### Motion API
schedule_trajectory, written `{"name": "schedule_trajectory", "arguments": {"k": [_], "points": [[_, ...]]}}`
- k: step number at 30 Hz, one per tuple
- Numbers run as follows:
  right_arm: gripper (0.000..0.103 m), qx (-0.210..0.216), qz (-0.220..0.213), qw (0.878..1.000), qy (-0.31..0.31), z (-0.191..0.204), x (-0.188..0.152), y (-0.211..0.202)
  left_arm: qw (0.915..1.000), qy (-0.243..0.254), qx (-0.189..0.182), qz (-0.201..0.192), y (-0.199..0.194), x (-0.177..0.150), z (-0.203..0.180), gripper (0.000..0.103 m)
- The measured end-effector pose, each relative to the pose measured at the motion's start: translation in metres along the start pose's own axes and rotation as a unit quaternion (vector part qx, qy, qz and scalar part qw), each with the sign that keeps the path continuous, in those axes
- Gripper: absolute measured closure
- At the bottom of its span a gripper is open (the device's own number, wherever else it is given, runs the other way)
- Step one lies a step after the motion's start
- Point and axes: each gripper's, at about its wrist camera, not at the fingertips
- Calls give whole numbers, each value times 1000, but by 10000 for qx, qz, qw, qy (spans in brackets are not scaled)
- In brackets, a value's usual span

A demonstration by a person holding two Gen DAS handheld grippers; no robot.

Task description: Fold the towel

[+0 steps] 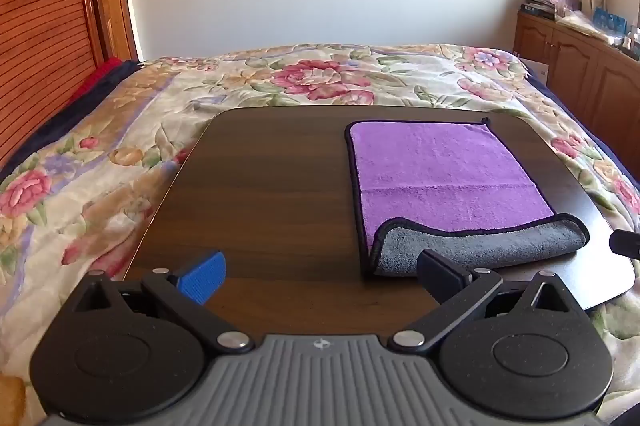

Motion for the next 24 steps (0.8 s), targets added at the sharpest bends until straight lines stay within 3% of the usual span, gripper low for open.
{"name": "schedule_trajectory", "arguments": {"k": [24], "points": [[0,-13,16,10000,-6,-5,-1,3,10000,29,35,-31,0,0,0,3]]}}
Point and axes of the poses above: each gripper's, at about its wrist camera, not at the fingertips, and y roughly the way its jaws point, z to its left, x to its top, and after that the axes turned 6 degrees about -y, right-handed
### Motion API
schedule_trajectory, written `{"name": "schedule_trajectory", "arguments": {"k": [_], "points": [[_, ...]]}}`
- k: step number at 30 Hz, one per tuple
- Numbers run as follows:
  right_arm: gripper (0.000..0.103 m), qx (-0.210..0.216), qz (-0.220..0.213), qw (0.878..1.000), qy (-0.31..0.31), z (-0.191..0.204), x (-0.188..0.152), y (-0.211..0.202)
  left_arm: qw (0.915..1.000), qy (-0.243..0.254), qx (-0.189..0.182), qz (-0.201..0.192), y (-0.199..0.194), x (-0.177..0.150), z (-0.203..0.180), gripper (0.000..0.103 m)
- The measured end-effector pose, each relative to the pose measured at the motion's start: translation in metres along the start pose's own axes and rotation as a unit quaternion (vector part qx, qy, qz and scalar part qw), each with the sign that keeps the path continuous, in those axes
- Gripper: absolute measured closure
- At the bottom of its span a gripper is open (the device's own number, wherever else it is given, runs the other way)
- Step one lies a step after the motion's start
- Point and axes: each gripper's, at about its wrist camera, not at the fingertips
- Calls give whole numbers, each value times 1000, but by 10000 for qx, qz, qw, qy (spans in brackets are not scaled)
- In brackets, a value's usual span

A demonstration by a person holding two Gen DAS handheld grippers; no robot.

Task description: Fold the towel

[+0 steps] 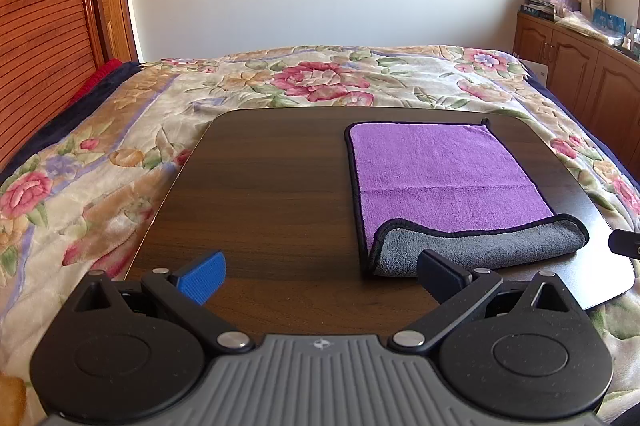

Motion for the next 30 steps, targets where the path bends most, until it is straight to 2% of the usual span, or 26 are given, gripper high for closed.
{"name": "schedule_trajectory", "arguments": {"k": [30], "points": [[0,-7,22,10000,14,-1,-2,0,10000,2,5,-14,0,0,0,3]]}}
Point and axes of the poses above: each gripper's, at about its wrist camera, not at the fingertips, and y roughly the way its jaws point, z to its left, x to its top, and after that the axes turned 6 degrees about -y, right-handed
